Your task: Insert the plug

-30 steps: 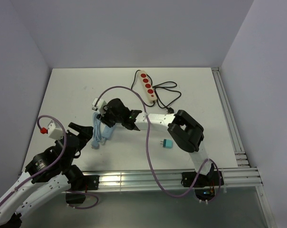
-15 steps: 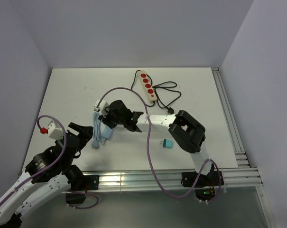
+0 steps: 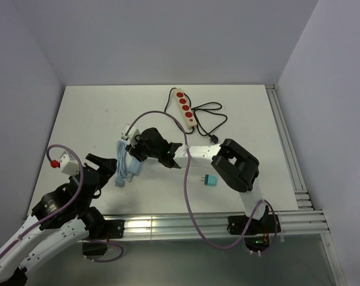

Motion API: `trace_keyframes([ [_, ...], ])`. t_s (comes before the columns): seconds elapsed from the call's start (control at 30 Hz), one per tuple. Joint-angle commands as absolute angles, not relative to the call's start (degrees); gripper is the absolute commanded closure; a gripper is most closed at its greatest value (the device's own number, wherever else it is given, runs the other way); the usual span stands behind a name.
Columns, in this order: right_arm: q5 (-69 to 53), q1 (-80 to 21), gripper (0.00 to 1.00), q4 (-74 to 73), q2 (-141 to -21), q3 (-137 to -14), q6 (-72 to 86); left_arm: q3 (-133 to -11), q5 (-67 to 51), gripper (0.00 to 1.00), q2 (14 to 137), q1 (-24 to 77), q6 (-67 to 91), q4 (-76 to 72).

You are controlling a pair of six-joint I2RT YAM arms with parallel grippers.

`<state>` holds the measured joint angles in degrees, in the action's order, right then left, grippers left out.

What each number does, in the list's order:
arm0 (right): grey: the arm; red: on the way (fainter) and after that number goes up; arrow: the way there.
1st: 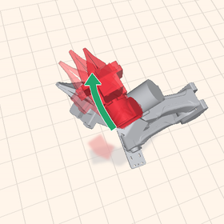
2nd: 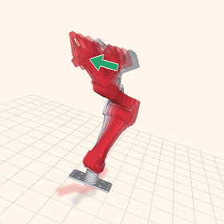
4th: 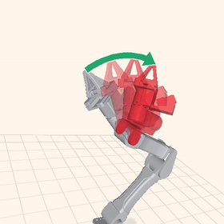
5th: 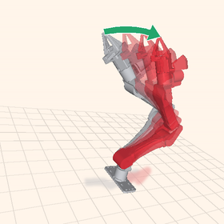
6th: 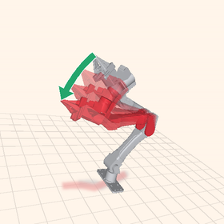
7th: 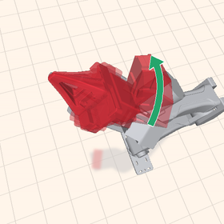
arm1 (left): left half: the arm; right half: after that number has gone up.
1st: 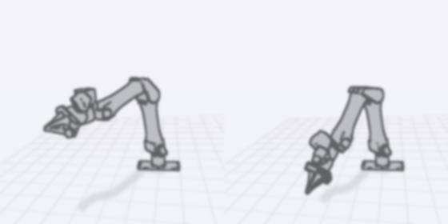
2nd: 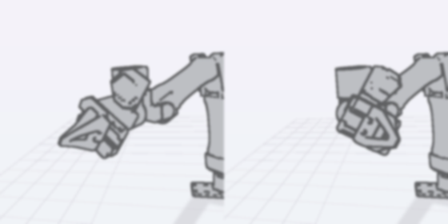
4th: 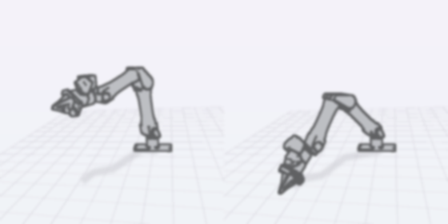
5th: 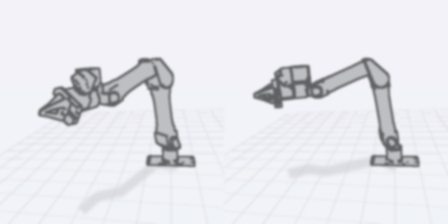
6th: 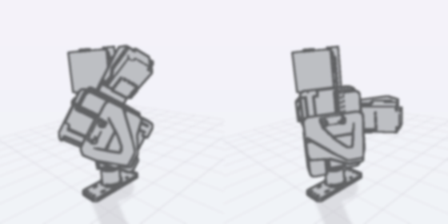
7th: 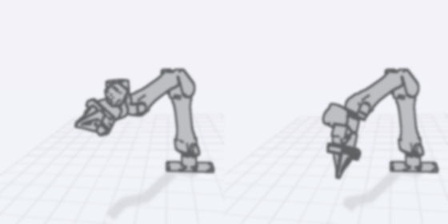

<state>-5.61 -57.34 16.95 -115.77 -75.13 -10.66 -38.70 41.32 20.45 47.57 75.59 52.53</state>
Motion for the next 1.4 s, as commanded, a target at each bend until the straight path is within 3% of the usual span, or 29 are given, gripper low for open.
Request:
trace_keyframes([
  [0.0,-5.7,-57.1,1.0,11.3,-118.6,-75.5,-8.4,-39.4,41.0,0.17,20.3,47.5,74.1,50.4],
  [0.13,-6.0,-57.0,1.0,10.8,-120.5,-76.9,-8.4,-39.6,41.0,0.17,21.0,47.5,74.5,50.9],
  [0.27,-5.4,-57.2,1.0,16.3,-117.7,-67.1,-7.2,-39.3,41.4,0.17,20.2,47.5,74.4,51.2],
  [0.47,-4.3,-57.4,1.0,19.7,-116.1,-62.1,-6.3,-38.5,41.0,0.17,20.5,47.5,74.7,50.5],
  [0.77,-5.4,-57.4,1.0,15.3,-121.4,-70.3,-7.3,-37.9,40.1,0.17,22.5,47.5,75.5,49.7],
  [1.03,-4.9,-57.4,1.0,19.4,-120.1,-61.8,-5.6,-35.1,38.7,0.18,22.8,47.5,76.7,47.0],
  [1.37,-5.0,-57.4,1.0,21.5,-122.8,-61.8,-3.1,-37.3,40.3,0.18,21.7,47.5,76.6,49.4],
])
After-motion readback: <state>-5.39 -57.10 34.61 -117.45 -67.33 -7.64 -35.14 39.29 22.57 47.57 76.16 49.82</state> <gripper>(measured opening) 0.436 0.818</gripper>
